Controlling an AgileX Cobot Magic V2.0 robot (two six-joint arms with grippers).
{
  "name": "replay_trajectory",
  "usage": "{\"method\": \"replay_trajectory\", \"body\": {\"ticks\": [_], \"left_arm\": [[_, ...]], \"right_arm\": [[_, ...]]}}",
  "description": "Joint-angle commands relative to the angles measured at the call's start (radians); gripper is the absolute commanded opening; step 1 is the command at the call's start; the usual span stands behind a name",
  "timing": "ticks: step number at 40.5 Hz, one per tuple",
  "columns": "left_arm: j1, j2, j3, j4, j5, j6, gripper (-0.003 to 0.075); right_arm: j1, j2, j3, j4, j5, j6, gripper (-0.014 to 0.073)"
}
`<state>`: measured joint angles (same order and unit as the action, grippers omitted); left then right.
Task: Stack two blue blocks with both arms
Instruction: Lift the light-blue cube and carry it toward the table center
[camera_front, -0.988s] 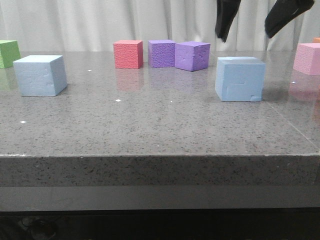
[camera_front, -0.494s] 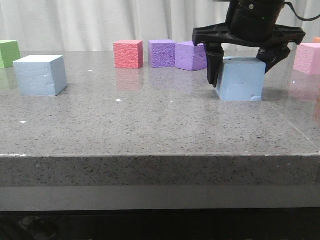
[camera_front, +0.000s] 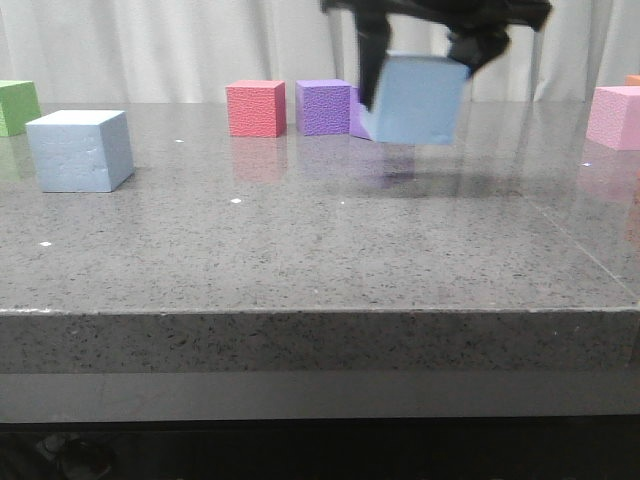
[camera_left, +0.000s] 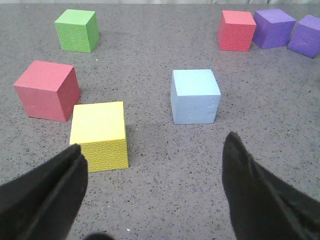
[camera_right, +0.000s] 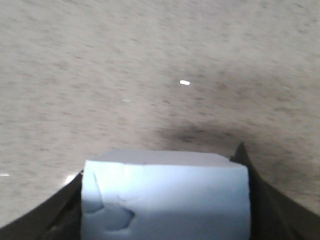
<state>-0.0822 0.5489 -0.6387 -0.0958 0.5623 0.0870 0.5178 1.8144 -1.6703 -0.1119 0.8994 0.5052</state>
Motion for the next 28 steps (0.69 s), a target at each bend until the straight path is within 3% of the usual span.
{"method": "replay_trajectory", "body": {"ticks": [1,14,23,28], "left_arm": [[-0.001,0.006,-0.034,-0.015,-0.066,-0.006,0.0547],[-0.001,0.006,-0.034,-0.015,-0.065,-0.006,0.0547],[-0.001,0.006,-0.034,-0.015,-0.062,-0.006,0.0547],[-0.001,0.006,-0.034,-0.015,-0.062,-0.006,0.0547]], "right_arm": [[0.045,-0.011,-0.080,-0.024,-0.025,0.059,0.0435],[0.134,0.163,-0.235,-0.122,-0.005,0.143,0.0444],[0.134,0.192,-0.256,-0.121,-0.005,0.143,0.0647],[0.134,0.190,-0.278,-0.106,0.005,0.143,0.0653]]}}
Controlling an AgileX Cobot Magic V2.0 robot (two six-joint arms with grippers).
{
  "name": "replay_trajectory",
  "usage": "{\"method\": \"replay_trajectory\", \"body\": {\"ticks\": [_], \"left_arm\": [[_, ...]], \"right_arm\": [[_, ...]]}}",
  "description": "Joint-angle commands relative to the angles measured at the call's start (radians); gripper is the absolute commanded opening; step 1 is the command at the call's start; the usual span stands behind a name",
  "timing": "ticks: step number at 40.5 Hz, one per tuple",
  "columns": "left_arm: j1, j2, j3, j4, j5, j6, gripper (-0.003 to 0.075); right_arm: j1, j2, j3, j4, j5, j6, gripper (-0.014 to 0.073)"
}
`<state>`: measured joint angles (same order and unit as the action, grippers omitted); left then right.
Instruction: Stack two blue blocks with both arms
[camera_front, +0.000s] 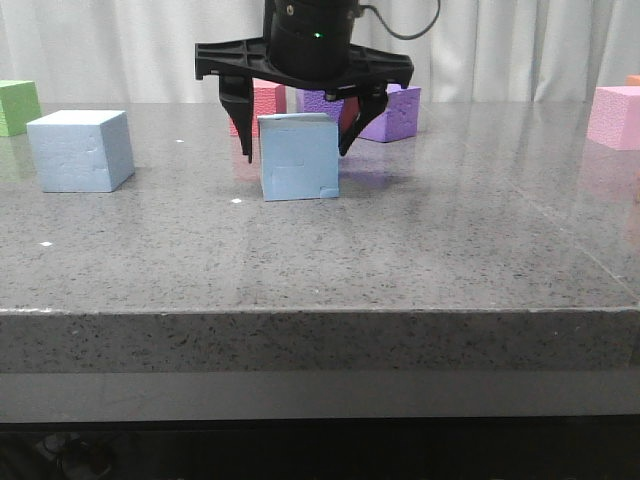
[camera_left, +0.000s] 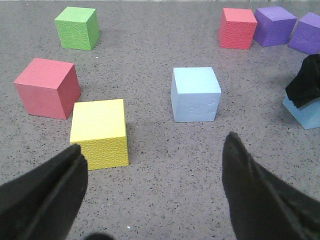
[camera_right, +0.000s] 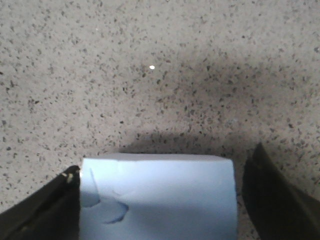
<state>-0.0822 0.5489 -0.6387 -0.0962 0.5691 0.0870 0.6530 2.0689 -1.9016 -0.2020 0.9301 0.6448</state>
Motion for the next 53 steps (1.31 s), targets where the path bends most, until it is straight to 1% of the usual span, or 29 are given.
{"method": "replay_trajectory", "body": {"ticks": [1,6,9,15,19,24,27,30,34,36,42,53], "left_arm": [[-0.001,0.006,-0.034,-0.014,-0.069,-0.006,0.0547],[-0.001,0.006,-0.034,-0.014,-0.071,-0.006,0.0547],[-0.001,0.006,-0.034,-0.014,-0.071,-0.006,0.0547],[-0.001,0.006,-0.034,-0.014,-0.073,-0.006,0.0547],[-0.001,0.006,-0.034,-0.014,-0.073,-0.006,0.0547],[-0.001,0.006,-0.034,-0.014,-0.075,-0.006,0.0547],[-0.001,0.006,-0.034,-0.014,-0.077,-0.006,0.0547],[-0.001,0.006,-0.034,-0.014,-0.081,-0.006,0.0547],[-0.001,0.006,-0.034,-0.014,-0.081,-0.006,0.0547],[-0.001,0.006,-0.034,-0.014,-0.083,-0.006,0.0547],[-0.001,0.006,-0.034,-0.014,-0.095,-0.006,0.0547],[-0.001,0.006,-0.034,-0.021,-0.100,-0.006,0.0547]], "right_arm": [[-0.001,-0.065,-0.050,-0.007,-0.026,0.003,0.0653],[-0.001,-0.101,-0.065,0.009,-0.003,0.003,0.0653],[-0.001,-0.144,-0.065,0.008,0.020,-0.019,0.0653],[-0.001,-0.235,-0.062,-0.001,0.088,-0.167,0.0653],[-0.004,-0.305,-0.023,0.000,0.121,-0.260,0.0653],[-0.008,-0.429,0.118,0.021,0.093,-0.346,0.0653],[-0.017,-0.520,0.229,0.056,0.035,-0.396,0.0653],[-0.040,-0.606,0.336,0.095,-0.025,-0.436,0.0653],[-0.086,-0.743,0.499,0.158,-0.102,-0.522,0.0653],[-0.101,-0.794,0.554,0.187,-0.119,-0.546,0.0653],[-0.126,-0.970,0.724,0.208,-0.161,-0.581,0.0653],[-0.126,-1.211,0.950,0.208,-0.283,-0.610,0.0653]]}}
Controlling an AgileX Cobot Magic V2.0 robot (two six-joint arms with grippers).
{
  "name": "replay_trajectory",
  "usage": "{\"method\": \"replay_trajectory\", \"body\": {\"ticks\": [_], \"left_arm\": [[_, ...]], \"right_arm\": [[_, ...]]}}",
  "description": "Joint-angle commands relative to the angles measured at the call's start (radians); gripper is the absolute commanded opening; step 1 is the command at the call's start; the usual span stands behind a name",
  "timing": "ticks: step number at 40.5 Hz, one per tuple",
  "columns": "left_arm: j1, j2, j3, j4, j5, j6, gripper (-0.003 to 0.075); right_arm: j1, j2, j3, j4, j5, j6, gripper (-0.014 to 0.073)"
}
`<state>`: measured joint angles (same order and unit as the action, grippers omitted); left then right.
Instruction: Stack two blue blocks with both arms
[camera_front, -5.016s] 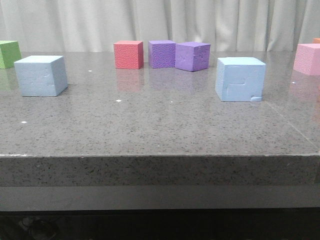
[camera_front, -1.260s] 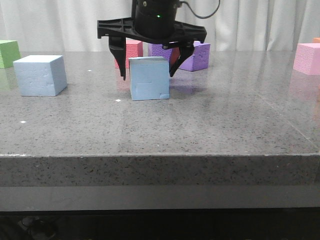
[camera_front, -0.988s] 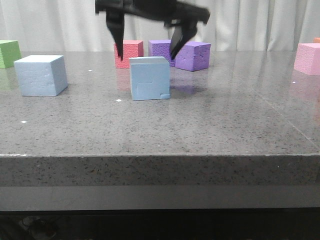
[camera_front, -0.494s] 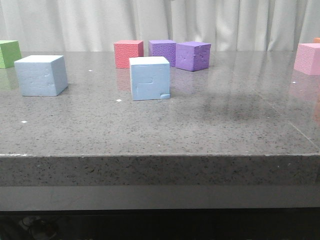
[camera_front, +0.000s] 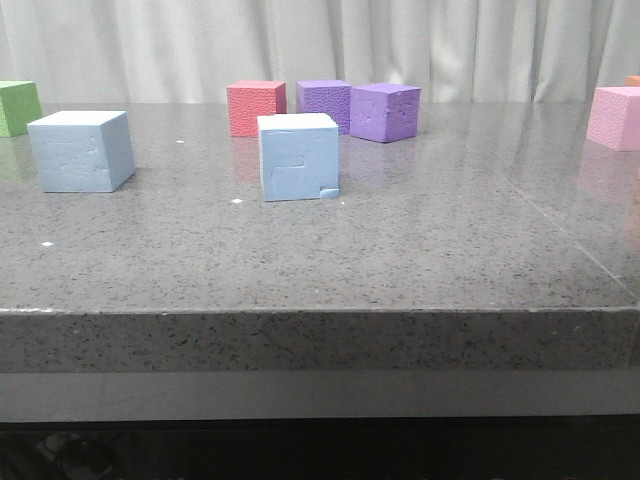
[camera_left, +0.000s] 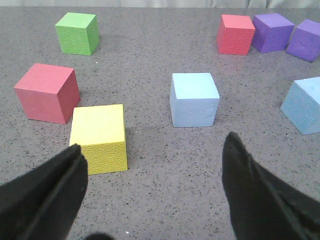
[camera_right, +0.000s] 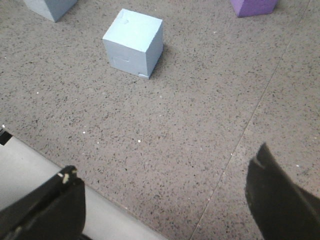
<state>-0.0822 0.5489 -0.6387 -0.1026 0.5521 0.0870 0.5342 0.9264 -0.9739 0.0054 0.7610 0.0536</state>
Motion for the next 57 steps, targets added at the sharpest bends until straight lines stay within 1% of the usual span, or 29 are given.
{"method": "replay_trajectory", "body": {"ticks": [1,8,22,26,32,34,39,41,47,53,57], "left_arm": [[-0.001,0.006,-0.034,-0.015,-0.085,-0.006,0.0547],[-0.001,0.006,-0.034,-0.032,-0.085,-0.006,0.0547],[-0.001,0.018,-0.065,-0.063,-0.083,0.005,0.0547],[-0.001,0.052,-0.107,-0.116,-0.083,0.058,0.0547],[-0.001,0.143,-0.158,-0.278,-0.081,0.221,0.0549],[-0.001,0.177,-0.175,-0.300,-0.076,0.250,0.0556],[-0.001,0.269,-0.226,-0.300,-0.077,0.265,0.0628],[-0.001,0.316,-0.252,-0.300,-0.077,0.268,0.0645],[-0.019,0.455,-0.346,-0.295,-0.075,0.277,0.0645],[-0.093,0.596,-0.453,-0.208,-0.047,0.274,0.0645],[-0.131,0.696,-0.532,-0.112,-0.010,0.186,0.0645]], "right_arm": [[-0.007,-0.084,0.038,0.001,-0.128,-0.023,0.0653],[-0.007,-0.171,0.124,0.001,-0.200,-0.062,0.0653],[-0.007,-0.181,0.129,-0.005,-0.201,-0.062,0.0653],[-0.007,-0.181,0.129,-0.005,-0.200,-0.062,0.0653],[-0.007,-0.181,0.129,-0.005,-0.200,-0.062,0.0653],[-0.007,-0.181,0.129,-0.005,-0.200,-0.062,0.0653],[-0.007,-0.181,0.129,-0.005,-0.200,-0.062,0.0653],[-0.007,-0.181,0.129,-0.005,-0.200,-0.062,0.0653],[-0.007,-0.181,0.129,-0.005,-0.200,-0.062,0.0653],[-0.007,-0.181,0.129,-0.005,-0.200,-0.062,0.0653],[-0.007,-0.181,0.129,-0.005,-0.200,-0.062,0.0653]]}}
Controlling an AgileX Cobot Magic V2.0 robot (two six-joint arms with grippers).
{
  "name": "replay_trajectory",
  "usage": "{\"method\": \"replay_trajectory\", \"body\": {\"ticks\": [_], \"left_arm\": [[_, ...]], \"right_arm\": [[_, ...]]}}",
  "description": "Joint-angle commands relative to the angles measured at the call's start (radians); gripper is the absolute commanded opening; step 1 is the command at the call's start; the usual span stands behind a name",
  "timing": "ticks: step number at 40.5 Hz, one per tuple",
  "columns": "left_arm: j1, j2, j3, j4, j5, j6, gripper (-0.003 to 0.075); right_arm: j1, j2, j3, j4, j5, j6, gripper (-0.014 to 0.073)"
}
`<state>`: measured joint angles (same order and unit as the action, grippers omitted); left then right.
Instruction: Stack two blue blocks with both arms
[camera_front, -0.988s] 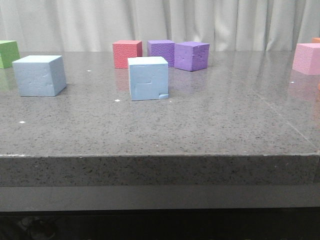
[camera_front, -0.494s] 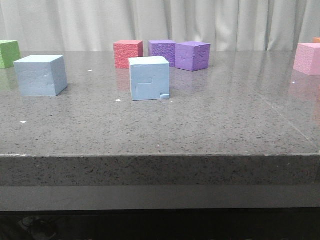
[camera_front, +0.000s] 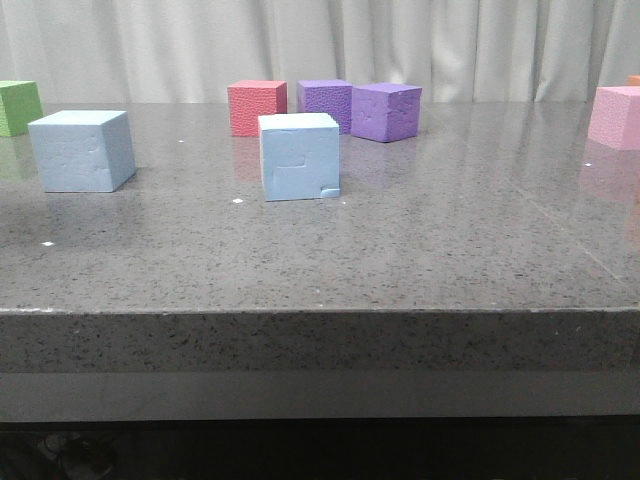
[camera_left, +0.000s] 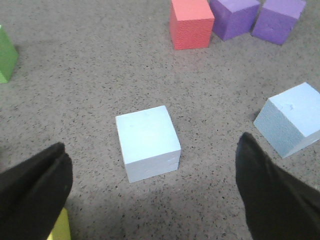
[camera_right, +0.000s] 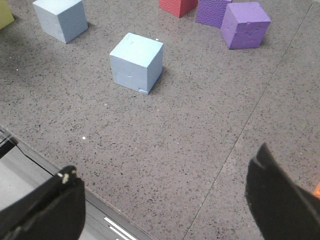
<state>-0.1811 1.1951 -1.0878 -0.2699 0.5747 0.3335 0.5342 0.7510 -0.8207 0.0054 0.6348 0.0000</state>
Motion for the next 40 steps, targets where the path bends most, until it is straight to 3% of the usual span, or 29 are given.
{"method": "replay_trajectory", "body": {"ticks": [1,11,27,35,40], "left_arm": [[-0.040,0.069,-0.099,0.089,-0.021,-0.083,0.0645],[-0.092,0.290,-0.275,0.334,0.128,-0.420,0.0644],[-0.091,0.513,-0.413,0.380,0.162,-0.575,0.0643],[-0.091,0.572,-0.416,0.360,0.162,-0.577,0.0643],[-0.091,0.587,-0.416,0.335,0.165,-0.577,0.0599]], "right_arm": [[-0.007,-0.006,-0.024,-0.005,-0.074,-0.009,0.0653],[-0.007,-0.006,-0.024,-0.005,-0.073,-0.009,0.0653],[-0.007,-0.006,-0.024,-0.005,-0.069,-0.009,0.0653],[-0.007,-0.006,-0.024,-0.005,-0.068,-0.009,0.0653],[-0.007,-0.006,-0.024,-0.005,-0.068,-0.009,0.0653]]}}
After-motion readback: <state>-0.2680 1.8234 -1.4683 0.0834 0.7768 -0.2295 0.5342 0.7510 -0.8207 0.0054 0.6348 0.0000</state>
